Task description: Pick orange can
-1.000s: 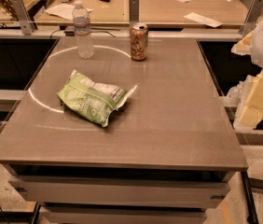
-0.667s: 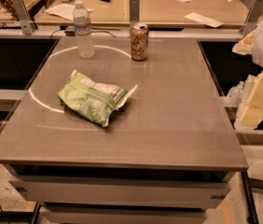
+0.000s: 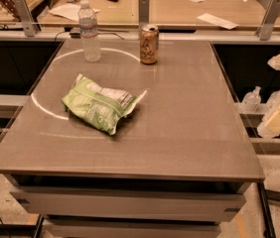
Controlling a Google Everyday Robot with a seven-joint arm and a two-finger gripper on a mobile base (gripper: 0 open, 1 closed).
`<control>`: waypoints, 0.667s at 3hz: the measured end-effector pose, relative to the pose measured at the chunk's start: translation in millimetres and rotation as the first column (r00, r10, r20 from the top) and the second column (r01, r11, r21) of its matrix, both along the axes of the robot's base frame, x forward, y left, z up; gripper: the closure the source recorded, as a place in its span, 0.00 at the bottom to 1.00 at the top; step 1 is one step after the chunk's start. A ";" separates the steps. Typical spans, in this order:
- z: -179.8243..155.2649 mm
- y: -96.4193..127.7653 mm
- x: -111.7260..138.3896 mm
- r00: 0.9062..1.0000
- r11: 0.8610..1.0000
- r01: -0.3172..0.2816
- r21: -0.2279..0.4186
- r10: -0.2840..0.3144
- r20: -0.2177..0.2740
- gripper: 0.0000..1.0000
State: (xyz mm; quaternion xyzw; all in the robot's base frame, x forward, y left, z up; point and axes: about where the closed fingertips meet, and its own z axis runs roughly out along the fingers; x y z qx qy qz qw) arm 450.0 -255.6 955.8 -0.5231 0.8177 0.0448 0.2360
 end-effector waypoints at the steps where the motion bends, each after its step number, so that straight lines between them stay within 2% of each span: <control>1: -27.3 -33.1 11.1 0.995 0.976 0.055 0.208 -0.070 0.064 0.00; 2: -45.1 -37.1 23.4 0.988 0.900 0.035 0.435 -0.095 0.118 0.00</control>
Offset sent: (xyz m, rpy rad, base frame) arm 0.0349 -0.0244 -0.0197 0.9288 -0.2384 -0.0528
